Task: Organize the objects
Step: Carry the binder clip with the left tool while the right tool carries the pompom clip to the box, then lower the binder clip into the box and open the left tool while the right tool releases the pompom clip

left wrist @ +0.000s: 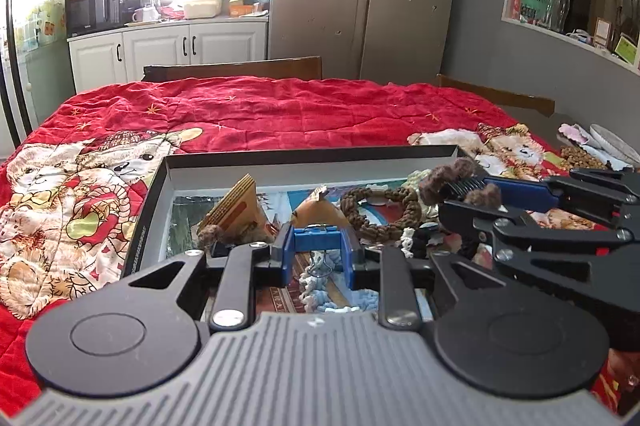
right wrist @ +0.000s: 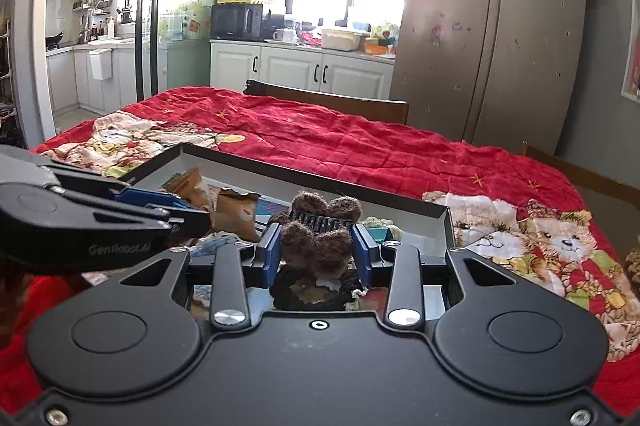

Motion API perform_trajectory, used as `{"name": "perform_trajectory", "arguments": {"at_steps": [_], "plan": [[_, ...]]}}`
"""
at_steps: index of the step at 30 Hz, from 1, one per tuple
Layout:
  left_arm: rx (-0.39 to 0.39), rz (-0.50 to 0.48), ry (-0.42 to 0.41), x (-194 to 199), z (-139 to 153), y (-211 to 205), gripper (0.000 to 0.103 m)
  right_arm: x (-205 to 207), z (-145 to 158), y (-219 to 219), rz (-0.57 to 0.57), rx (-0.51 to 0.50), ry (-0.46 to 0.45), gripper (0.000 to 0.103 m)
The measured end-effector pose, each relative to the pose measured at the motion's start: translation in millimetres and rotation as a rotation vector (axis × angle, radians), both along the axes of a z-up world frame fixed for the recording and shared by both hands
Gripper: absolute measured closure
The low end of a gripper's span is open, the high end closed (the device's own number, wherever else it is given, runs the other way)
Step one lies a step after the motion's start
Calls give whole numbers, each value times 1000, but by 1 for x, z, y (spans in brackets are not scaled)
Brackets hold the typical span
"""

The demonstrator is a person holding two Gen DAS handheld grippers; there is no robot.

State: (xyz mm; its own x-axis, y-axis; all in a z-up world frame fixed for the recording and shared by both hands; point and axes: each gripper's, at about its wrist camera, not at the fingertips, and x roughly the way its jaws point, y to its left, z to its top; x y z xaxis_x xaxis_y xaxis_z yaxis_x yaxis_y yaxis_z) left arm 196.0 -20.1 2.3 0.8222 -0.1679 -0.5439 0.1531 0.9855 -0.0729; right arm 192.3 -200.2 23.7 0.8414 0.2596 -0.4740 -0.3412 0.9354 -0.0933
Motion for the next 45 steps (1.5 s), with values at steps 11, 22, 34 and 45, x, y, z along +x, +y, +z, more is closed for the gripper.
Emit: {"name": "perform_trajectory", "arguments": {"at_steps": [11,22,34,45], "plan": [[9,5,30,12,-13,0,75,24,-15,1,-15,18,40,67],[19,8,43,16,-20,0,75,31,-25,3,-15,8,64,67],[54,6,30,16,-23,-4,75,35,-31,6,-10,-11,77,67],[83,-3,23,14,-25,-7,70,34,-36,9,-7,-36,73,65]]}}
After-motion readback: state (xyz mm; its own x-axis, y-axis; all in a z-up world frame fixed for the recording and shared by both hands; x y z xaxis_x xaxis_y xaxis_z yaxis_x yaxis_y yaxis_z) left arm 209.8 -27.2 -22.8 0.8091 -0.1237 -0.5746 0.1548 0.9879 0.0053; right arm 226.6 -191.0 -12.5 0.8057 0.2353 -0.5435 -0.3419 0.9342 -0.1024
